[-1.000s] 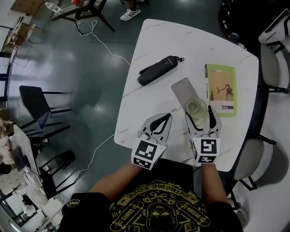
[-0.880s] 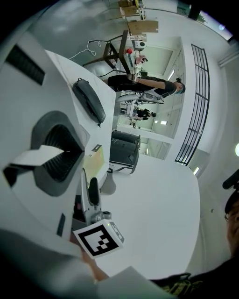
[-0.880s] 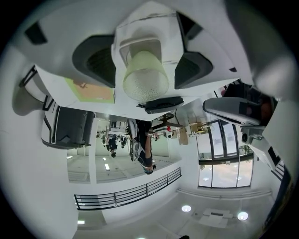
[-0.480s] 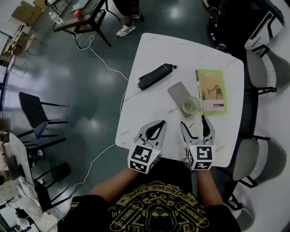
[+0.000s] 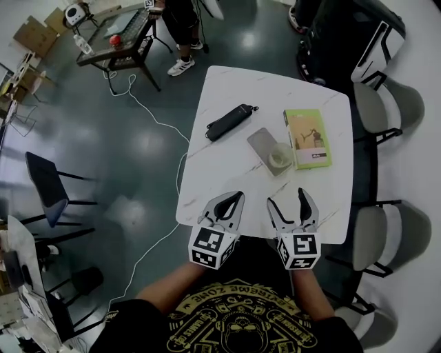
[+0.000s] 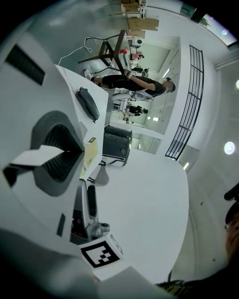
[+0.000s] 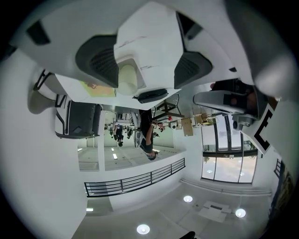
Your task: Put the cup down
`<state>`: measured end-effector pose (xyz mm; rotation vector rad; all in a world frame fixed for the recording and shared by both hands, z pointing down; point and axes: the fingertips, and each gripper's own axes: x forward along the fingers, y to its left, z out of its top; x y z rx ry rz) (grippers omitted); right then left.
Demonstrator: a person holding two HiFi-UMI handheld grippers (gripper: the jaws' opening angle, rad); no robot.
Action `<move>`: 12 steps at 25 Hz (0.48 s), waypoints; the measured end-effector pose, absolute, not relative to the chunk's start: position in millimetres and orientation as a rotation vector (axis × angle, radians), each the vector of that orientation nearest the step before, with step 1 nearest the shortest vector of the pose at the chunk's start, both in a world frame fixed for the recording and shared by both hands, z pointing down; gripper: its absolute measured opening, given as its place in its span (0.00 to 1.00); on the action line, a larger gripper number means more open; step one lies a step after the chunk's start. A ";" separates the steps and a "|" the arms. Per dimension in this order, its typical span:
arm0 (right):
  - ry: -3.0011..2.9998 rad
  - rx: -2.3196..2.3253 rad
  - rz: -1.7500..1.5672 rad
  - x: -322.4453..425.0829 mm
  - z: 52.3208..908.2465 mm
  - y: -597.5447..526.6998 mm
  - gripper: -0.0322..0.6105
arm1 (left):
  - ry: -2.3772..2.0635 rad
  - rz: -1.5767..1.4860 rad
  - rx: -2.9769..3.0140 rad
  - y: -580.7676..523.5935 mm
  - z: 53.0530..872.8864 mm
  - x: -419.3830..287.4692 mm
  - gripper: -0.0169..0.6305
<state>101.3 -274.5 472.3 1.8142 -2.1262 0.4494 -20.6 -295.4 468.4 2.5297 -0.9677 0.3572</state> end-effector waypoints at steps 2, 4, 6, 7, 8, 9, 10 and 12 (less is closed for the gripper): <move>-2.125 1.831 0.429 97.9 465.8 -265.7 0.57 | -0.965 0.349 2.541 -288.4 464.0 -24.7 0.04; -2.122 1.849 0.410 94.9 459.2 -256.8 0.50 | -0.962 0.339 2.549 -281.7 459.7 -28.5 0.04; -2.118 1.862 0.395 91.5 453.4 -248.6 0.42 | -0.961 0.327 2.559 -275.5 455.5 -32.3 0.04; -2.114 1.868 0.389 89.6 450.9 -244.6 0.39 | -0.960 0.322 2.563 -272.6 453.5 -34.5 0.04; -2.111 1.877 0.385 87.7 448.5 -240.6 0.35 | -0.960 0.315 2.567 -269.7 451.6 -36.8 0.04; -2.107 1.888 0.384 85.9 446.0 -236.6 0.28 | -0.959 0.308 2.570 -266.9 449.6 -39.4 0.04; -2.103 1.901 0.387 84.1 443.4 -232.5 0.20 | -0.959 0.301 2.573 -264.2 447.4 -42.0 0.04; -2.101 1.917 0.402 80.0 439.0 -224.7 0.08 | -0.956 0.290 2.578 -258.5 442.7 -47.1 0.04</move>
